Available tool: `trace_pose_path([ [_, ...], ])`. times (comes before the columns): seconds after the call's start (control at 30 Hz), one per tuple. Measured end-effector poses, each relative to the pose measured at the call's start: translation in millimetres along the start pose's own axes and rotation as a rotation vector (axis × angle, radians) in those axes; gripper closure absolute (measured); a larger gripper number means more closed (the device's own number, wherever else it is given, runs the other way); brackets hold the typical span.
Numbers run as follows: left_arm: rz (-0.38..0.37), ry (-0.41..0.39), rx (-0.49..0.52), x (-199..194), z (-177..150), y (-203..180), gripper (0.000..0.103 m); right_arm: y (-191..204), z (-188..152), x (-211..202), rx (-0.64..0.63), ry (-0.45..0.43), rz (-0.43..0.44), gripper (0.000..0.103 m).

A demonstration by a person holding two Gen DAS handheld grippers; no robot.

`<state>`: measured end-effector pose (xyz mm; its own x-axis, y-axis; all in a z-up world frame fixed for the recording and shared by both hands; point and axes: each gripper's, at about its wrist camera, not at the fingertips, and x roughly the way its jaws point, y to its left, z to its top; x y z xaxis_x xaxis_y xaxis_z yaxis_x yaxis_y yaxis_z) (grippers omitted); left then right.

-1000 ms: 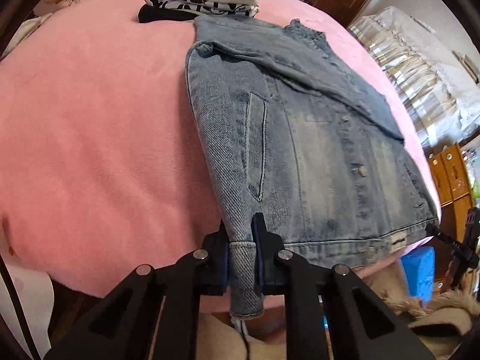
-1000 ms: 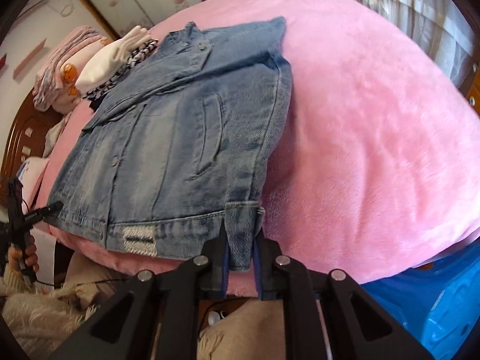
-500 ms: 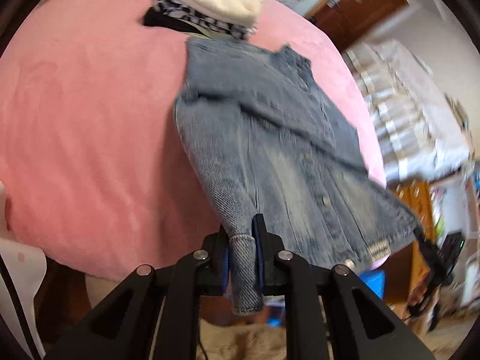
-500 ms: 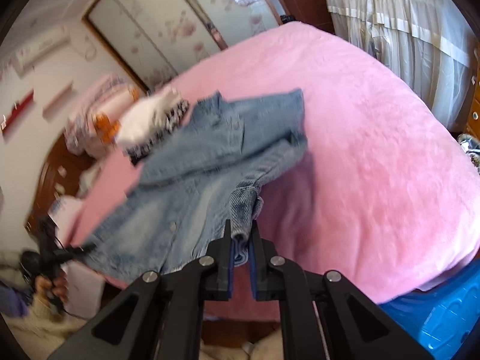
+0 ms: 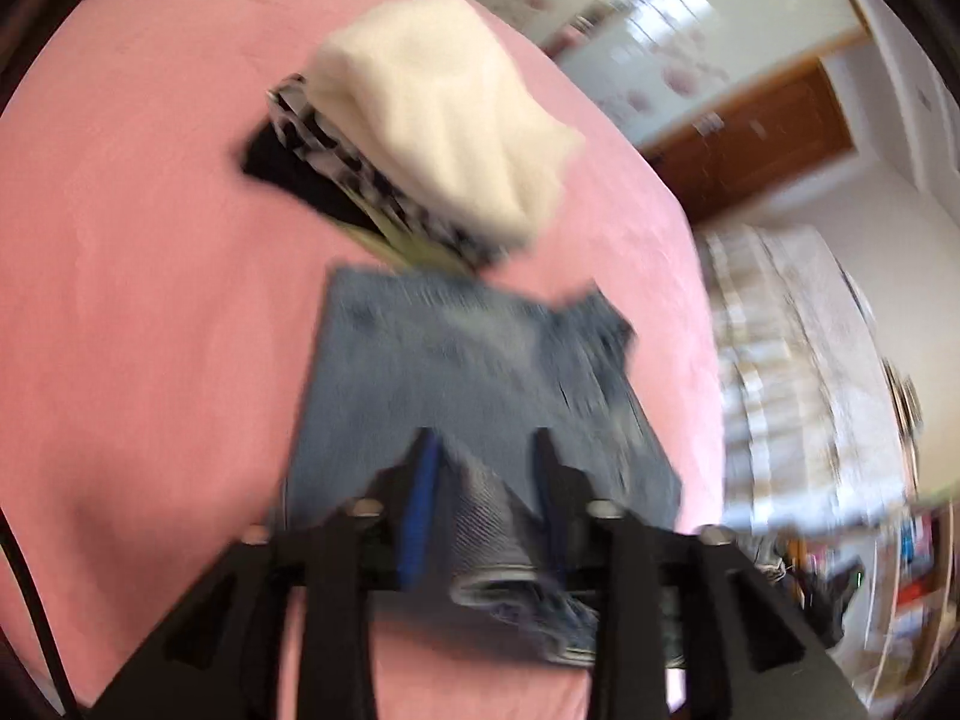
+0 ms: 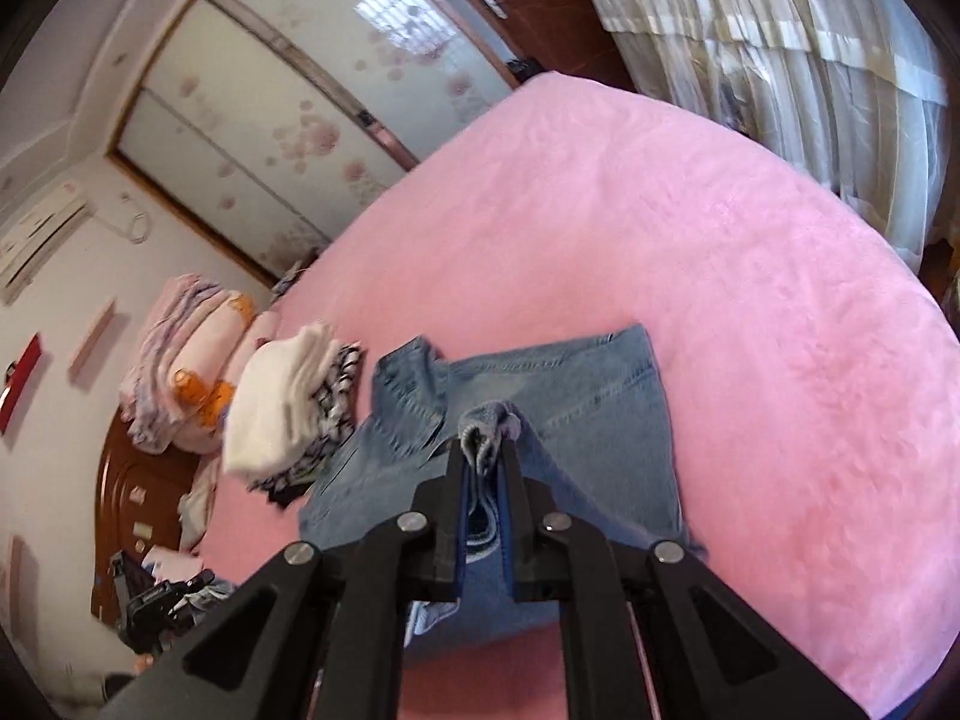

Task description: Fold large clothes

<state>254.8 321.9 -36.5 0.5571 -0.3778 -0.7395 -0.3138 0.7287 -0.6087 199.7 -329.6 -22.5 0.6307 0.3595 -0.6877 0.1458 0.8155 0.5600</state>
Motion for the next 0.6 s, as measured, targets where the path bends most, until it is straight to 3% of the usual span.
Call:
trace_pose_path([
  [0.03, 0.026, -0.043, -0.023, 8.2, 10.4, 3.2, 0.039, -2.2, 11.0, 17.7, 0.013, -0.008, -0.052, 0.086],
  [0.1, 0.067, -0.084, -0.053, 22.2, 26.6, 12.8, 0.034, -5.7, 21.0, 40.6, 0.009, -0.011, -0.131, 0.074],
  [0.17, 0.115, -0.064, -0.037, 39.3, 35.8, 19.5, 0.034, -10.0, 27.0, 61.5, -0.009, -0.003, -0.163, 0.064],
  [0.33, 0.242, 0.018, 0.124, 81.5, 31.2, 25.3, 0.034, -21.8, 20.2, 111.7, -0.104, 0.096, -0.22, 0.062],
  [0.6, 0.246, 0.122, 0.365, 132.8, 10.7, 3.3, 0.033, -35.0, 1.6, 168.0, -0.16, 0.195, -0.239, 0.061],
])
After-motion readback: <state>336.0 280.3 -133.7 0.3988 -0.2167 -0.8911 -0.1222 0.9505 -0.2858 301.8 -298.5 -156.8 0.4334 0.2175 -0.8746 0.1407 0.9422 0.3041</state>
